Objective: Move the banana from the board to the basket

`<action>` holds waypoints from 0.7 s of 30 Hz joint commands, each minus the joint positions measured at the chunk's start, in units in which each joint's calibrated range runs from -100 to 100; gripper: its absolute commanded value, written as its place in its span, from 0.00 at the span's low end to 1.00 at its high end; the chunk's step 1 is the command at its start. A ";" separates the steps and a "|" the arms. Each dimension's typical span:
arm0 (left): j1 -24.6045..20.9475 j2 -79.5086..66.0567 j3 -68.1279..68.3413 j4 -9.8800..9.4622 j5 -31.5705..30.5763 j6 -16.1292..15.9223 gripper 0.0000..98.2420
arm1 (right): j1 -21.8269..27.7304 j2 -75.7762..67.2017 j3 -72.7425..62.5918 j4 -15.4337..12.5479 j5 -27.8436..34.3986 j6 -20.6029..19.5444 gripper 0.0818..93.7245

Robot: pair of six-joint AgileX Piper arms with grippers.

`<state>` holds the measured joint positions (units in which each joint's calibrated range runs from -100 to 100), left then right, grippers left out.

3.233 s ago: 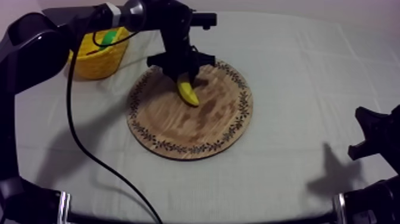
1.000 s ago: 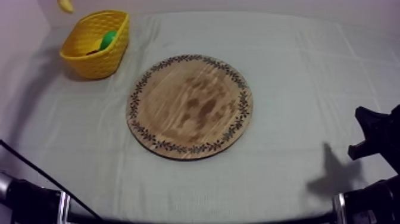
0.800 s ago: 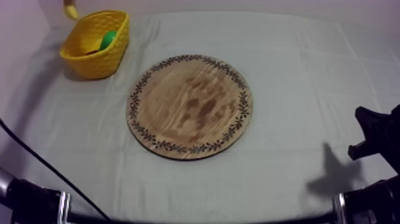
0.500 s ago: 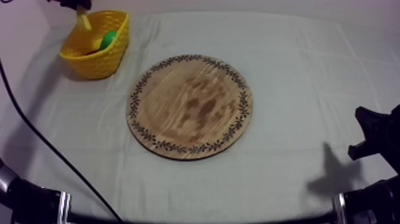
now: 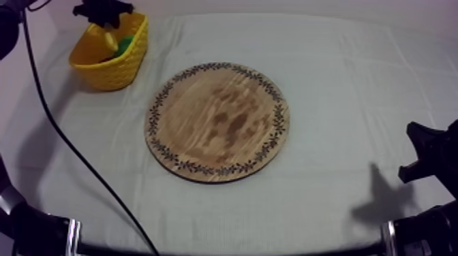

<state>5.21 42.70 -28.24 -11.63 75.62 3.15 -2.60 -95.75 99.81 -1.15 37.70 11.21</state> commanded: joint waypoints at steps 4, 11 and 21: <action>0.13 1.32 -1.01 -0.04 0.77 0.13 0.14 | 0.00 0.00 -0.03 0.00 -0.03 0.00 0.00; 0.46 0.92 -1.12 -0.19 1.90 1.30 0.31 | 0.00 0.00 -0.03 0.00 -0.03 0.00 0.00; 0.34 -1.67 1.07 -0.05 3.03 4.06 0.68 | 0.00 0.00 -0.03 0.00 -0.03 0.00 0.00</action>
<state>5.57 41.14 -27.30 -11.74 78.68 7.23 -2.60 -95.75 99.81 -1.15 37.62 11.27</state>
